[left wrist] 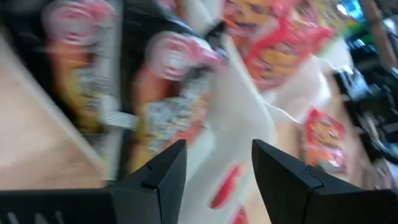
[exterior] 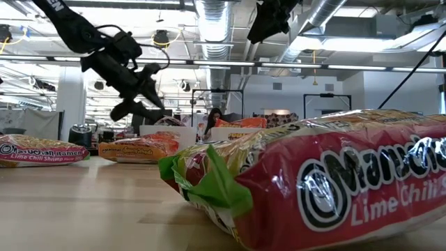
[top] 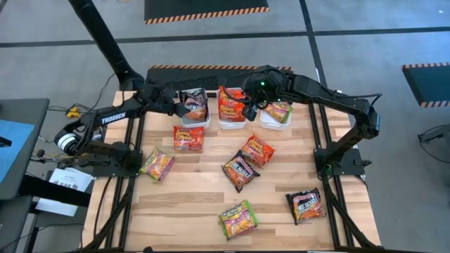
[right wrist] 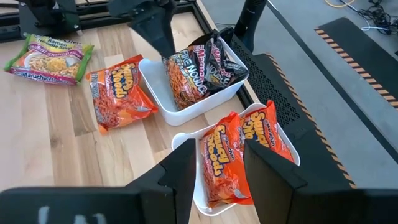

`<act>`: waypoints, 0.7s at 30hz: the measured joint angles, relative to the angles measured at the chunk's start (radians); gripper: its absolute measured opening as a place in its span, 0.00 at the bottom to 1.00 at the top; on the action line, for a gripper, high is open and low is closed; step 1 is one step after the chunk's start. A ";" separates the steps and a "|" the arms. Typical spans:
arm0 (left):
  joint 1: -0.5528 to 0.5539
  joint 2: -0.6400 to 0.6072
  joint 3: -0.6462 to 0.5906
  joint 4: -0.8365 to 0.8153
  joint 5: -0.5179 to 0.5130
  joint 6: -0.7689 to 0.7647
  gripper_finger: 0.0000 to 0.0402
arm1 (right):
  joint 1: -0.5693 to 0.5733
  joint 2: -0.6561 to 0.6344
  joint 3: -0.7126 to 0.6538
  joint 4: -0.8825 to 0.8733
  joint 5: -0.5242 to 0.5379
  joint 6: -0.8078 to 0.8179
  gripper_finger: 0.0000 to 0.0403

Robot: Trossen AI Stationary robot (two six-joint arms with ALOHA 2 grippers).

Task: Sort Maruchan noodles
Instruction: Adjust the left white bin on the table

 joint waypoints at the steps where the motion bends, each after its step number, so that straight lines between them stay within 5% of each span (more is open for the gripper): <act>1: -0.013 0.000 0.006 0.001 0.018 0.006 0.41 | 0.000 0.000 0.000 -0.002 0.000 0.000 0.39; 5: -0.100 0.000 0.028 0.004 0.032 0.041 0.42 | 0.000 0.000 0.000 -0.003 0.000 -0.002 0.39; 14: -0.304 0.000 0.032 -0.014 -0.110 0.028 0.42 | 0.000 0.000 0.000 -0.003 0.000 -0.010 0.39; 21: -0.359 0.012 0.033 -0.128 -0.232 0.035 0.42 | 0.000 0.000 0.000 -0.003 0.000 -0.010 0.39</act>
